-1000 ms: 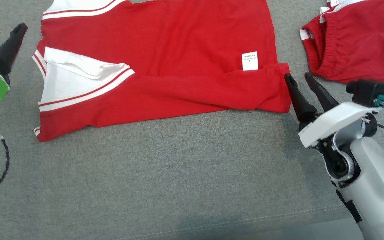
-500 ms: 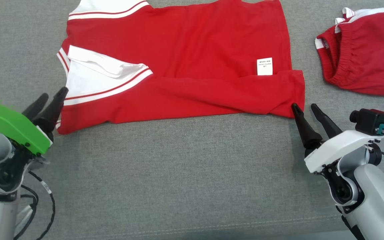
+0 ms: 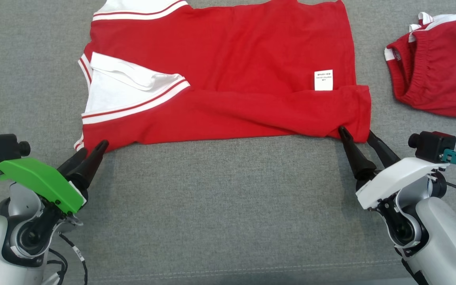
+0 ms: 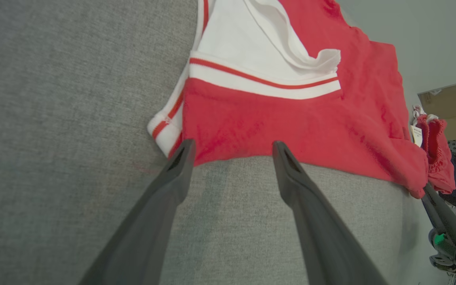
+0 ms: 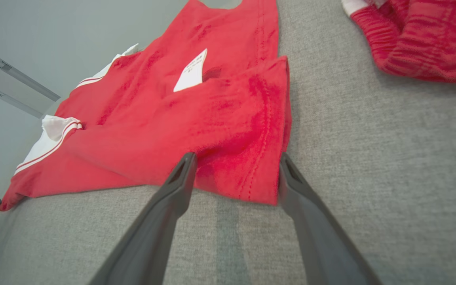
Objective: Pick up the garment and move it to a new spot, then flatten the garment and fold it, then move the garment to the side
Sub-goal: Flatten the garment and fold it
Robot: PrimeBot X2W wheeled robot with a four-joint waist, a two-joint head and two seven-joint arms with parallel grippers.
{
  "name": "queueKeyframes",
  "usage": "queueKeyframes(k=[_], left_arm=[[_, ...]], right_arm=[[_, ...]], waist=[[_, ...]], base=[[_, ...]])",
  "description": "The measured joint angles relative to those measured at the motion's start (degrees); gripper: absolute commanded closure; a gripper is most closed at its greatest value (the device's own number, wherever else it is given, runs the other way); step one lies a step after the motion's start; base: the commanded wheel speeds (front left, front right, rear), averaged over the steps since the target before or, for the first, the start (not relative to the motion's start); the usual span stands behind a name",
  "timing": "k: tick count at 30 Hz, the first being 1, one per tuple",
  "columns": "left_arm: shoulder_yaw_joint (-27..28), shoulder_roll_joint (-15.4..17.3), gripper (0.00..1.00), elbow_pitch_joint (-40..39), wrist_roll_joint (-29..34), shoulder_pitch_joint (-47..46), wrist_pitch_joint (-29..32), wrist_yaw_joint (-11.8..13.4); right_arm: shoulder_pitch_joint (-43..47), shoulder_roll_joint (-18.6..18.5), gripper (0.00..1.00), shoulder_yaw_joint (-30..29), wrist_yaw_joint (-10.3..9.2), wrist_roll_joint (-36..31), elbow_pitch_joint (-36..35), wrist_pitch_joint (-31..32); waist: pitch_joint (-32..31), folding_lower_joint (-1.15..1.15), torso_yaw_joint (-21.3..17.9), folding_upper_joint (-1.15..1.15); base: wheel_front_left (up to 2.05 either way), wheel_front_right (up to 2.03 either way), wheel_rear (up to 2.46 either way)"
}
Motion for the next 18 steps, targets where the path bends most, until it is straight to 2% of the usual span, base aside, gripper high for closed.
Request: queueKeyframes(k=[7, 11, 18], left_arm=[[0.8, 1.2, 0.0, 0.5, 0.8, 0.1, -0.1, 1.3], [0.6, 2.6, 0.0, 0.8, 2.4, 0.7, -0.4, 1.3], [-0.5, 3.0, 0.0, 1.6, 5.0, 1.6, -0.6, 1.7]], right_arm=[[0.2, -0.2, 0.0, 0.1, -0.01, 0.0, -0.7, 0.3], [0.2, -0.2, 0.0, 0.1, -0.04, 0.0, -1.1, 0.3], [0.8, -0.3, 0.0, 0.1, -0.07, 0.0, -1.5, 0.8]], waist=[[0.3, 0.0, 0.0, 0.0], [0.3, 0.0, -0.2, 0.0], [0.4, 0.0, -0.5, 0.0]], base=[[0.0, 0.0, 0.0], [0.0, 0.0, 0.0], [0.0, 0.0, 0.0]])
